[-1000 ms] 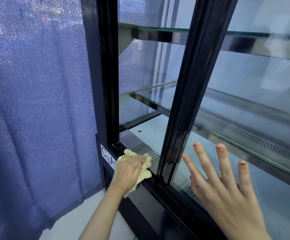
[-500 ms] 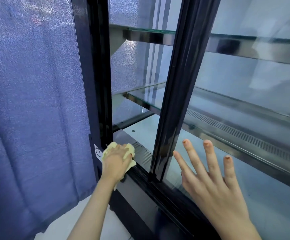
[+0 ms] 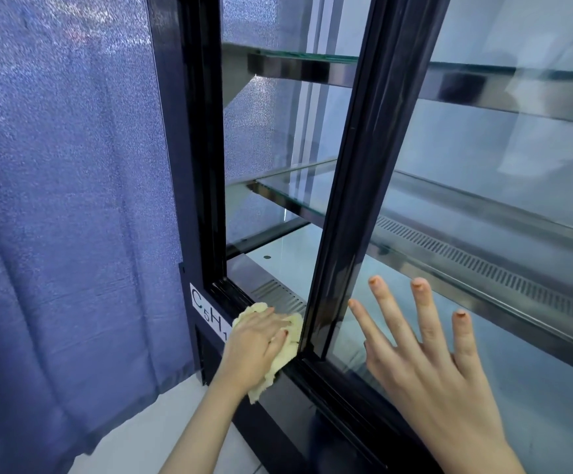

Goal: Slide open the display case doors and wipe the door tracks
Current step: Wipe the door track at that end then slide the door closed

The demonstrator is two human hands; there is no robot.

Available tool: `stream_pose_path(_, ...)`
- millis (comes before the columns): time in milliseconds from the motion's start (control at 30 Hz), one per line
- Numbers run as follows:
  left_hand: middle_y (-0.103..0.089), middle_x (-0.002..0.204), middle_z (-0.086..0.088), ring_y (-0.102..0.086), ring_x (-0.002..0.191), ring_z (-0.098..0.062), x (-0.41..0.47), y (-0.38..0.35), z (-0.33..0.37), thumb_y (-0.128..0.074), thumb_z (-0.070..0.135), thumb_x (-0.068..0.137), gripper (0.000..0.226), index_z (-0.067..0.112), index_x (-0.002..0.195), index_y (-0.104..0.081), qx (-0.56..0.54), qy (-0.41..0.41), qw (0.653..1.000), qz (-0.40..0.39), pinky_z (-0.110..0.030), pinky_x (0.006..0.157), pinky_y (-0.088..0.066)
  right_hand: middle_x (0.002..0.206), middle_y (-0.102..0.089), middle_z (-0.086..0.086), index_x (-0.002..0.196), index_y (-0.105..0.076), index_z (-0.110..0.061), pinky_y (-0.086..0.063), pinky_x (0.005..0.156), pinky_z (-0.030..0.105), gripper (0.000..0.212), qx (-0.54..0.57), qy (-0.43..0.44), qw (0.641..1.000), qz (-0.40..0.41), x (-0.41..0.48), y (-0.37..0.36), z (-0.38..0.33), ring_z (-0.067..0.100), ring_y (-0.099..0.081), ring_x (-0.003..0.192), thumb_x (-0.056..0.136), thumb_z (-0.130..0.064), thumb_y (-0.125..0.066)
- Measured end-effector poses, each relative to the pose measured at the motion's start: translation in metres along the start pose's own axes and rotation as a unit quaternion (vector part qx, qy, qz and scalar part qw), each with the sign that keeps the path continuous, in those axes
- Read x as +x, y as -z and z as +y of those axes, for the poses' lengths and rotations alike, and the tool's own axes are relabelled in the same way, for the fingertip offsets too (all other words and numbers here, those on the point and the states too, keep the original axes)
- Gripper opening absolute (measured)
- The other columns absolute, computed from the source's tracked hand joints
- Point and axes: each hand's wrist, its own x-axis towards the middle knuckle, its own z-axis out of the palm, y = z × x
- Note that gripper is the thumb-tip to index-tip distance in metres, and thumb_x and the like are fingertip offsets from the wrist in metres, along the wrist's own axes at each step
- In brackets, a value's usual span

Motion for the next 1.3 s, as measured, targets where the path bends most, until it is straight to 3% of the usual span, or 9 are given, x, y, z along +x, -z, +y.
stream_pose_path(200,-0.051,0.136,0.001,-0.035,0.134,-0.014,0.029,0.026,-0.047,-0.009,0.047,0.091,0.068,0.016,0.123,-0.059,0.033,0.048,0.998,-0.015,-0.023,0.11,-0.016,0.156,-0.022,0.009,0.148,-0.032,-0.023,-0.006,0.114,0.053,0.058,0.005,0.003,1.0,0.0,0.0,0.0,0.001,0.038,-0.015,0.142,0.093,-0.039,-0.04)
stream_pose_path(333,-0.039,0.146,0.0,-0.028,0.137,-0.012,0.048,0.037,-0.074,-0.022,0.025,0.103,0.043,0.012,0.136,-0.046,0.072,0.11,0.99,-0.05,-0.019,0.11,-0.011,0.155,-0.024,0.008,0.148,-0.033,-0.022,-0.005,0.114,0.053,0.058,0.009,0.0,1.0,0.004,0.0,0.0,0.0,0.038,-0.017,0.142,0.093,-0.037,-0.041)
stream_pose_path(533,-0.043,0.143,-0.006,-0.034,0.135,-0.017,0.039,0.023,-0.048,-0.02,0.032,0.097,0.052,0.008,0.131,-0.052,0.042,0.161,0.986,0.022,-0.025,0.11,-0.017,0.155,-0.026,0.008,0.147,-0.034,-0.022,-0.004,0.116,0.053,0.06,0.016,-0.006,1.0,0.01,0.0,-0.001,0.0,0.037,-0.018,0.142,0.091,-0.037,-0.046)
stream_pose_path(633,-0.047,0.139,-0.004,-0.038,0.132,-0.017,0.025,0.019,-0.026,-0.009,0.046,0.085,0.072,0.011,0.13,-0.054,0.019,0.138,0.99,0.027,-0.019,0.107,-0.015,0.155,-0.026,0.008,0.148,-0.034,-0.021,-0.004,0.115,0.053,0.059,0.015,-0.005,1.0,0.011,0.0,-0.001,0.0,0.037,-0.018,0.142,0.092,-0.037,-0.045)
stream_pose_path(867,-0.041,0.142,0.006,-0.029,0.136,-0.008,-0.006,-0.005,0.026,-0.038,0.022,0.099,0.037,0.02,0.134,-0.048,-0.014,0.089,0.994,0.057,-0.013,0.106,-0.003,0.155,-0.025,0.008,0.148,-0.032,-0.021,-0.004,0.115,0.053,0.059,0.006,-0.003,1.0,0.009,0.0,-0.001,-0.001,0.037,-0.018,0.142,0.093,-0.038,-0.043)
stream_pose_path(967,-0.05,0.134,0.005,-0.041,0.13,-0.012,-0.014,-0.009,0.04,-0.044,0.017,0.096,0.034,0.019,0.127,-0.056,-0.015,0.065,0.996,0.061,-0.02,0.108,-0.012,0.155,-0.026,0.008,0.148,-0.033,-0.021,-0.007,0.114,0.053,0.06,0.002,0.001,1.0,0.01,0.0,-0.001,-0.001,0.037,-0.019,0.142,0.092,-0.039,-0.044)
stream_pose_path(1033,-0.053,0.131,0.005,-0.044,0.127,-0.012,-0.015,-0.008,0.039,-0.04,0.024,0.093,0.037,0.019,0.124,-0.06,-0.008,0.054,0.997,0.052,-0.025,0.108,-0.017,0.155,-0.025,0.008,0.148,-0.034,-0.021,-0.007,0.114,0.053,0.059,-0.001,0.001,1.0,0.009,0.0,-0.001,-0.001,0.037,-0.019,0.142,0.092,-0.039,-0.043)
stream_pose_path(1200,-0.032,0.13,0.02,-0.019,0.132,0.0,0.001,0.01,0.016,-0.02,0.037,0.094,0.051,0.021,0.128,-0.055,-0.017,0.041,0.999,0.012,-0.019,0.108,-0.01,0.156,-0.023,0.009,0.148,-0.033,-0.022,-0.002,0.115,0.054,0.059,0.005,0.003,1.0,0.001,-0.001,0.0,0.0,0.038,-0.015,0.142,0.093,-0.04,-0.042)
stream_pose_path(1300,-0.026,0.141,0.012,-0.016,0.14,-0.009,0.016,0.022,-0.008,-0.011,0.044,0.091,0.062,0.02,0.134,-0.048,0.0,0.079,0.996,-0.029,-0.027,0.113,-0.012,0.156,-0.022,0.01,0.148,-0.033,-0.022,-0.002,0.115,0.054,0.059,0.014,0.005,1.0,-0.002,-0.001,0.0,0.001,0.039,-0.014,0.142,0.093,-0.039,-0.042)
